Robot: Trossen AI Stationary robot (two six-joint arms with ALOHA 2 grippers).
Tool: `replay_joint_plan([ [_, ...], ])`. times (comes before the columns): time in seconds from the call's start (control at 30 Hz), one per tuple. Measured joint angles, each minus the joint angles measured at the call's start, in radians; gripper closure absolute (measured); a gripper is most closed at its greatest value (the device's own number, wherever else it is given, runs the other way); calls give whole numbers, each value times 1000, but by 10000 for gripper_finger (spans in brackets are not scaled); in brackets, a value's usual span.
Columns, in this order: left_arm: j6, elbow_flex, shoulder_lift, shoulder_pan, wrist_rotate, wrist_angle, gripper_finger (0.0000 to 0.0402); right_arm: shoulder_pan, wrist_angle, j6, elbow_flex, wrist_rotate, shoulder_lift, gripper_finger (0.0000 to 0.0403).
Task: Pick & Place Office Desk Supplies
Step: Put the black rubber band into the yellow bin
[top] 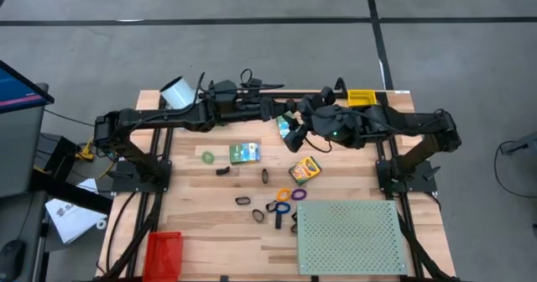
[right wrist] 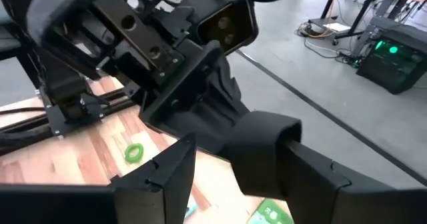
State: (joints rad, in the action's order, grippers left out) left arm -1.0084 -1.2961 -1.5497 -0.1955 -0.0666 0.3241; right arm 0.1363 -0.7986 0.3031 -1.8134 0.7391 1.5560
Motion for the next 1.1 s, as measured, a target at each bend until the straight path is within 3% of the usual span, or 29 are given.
replay_joint_plan([
  [0.27,3,0,0,0,-19,1,401,7,12,0,0,74,-24,273],
  [0.37,4,-1,0,0,-19,1,401,9,2,1,0,125,-48,309],
  [0.53,8,-2,1,0,-37,6,400,18,-16,0,0,123,-71,388],
  [0.87,18,-3,1,0,-71,28,376,27,-55,11,0,149,-78,399],
  [1.1,87,-2,18,0,-185,29,300,27,-90,11,-1,167,-93,401],
])
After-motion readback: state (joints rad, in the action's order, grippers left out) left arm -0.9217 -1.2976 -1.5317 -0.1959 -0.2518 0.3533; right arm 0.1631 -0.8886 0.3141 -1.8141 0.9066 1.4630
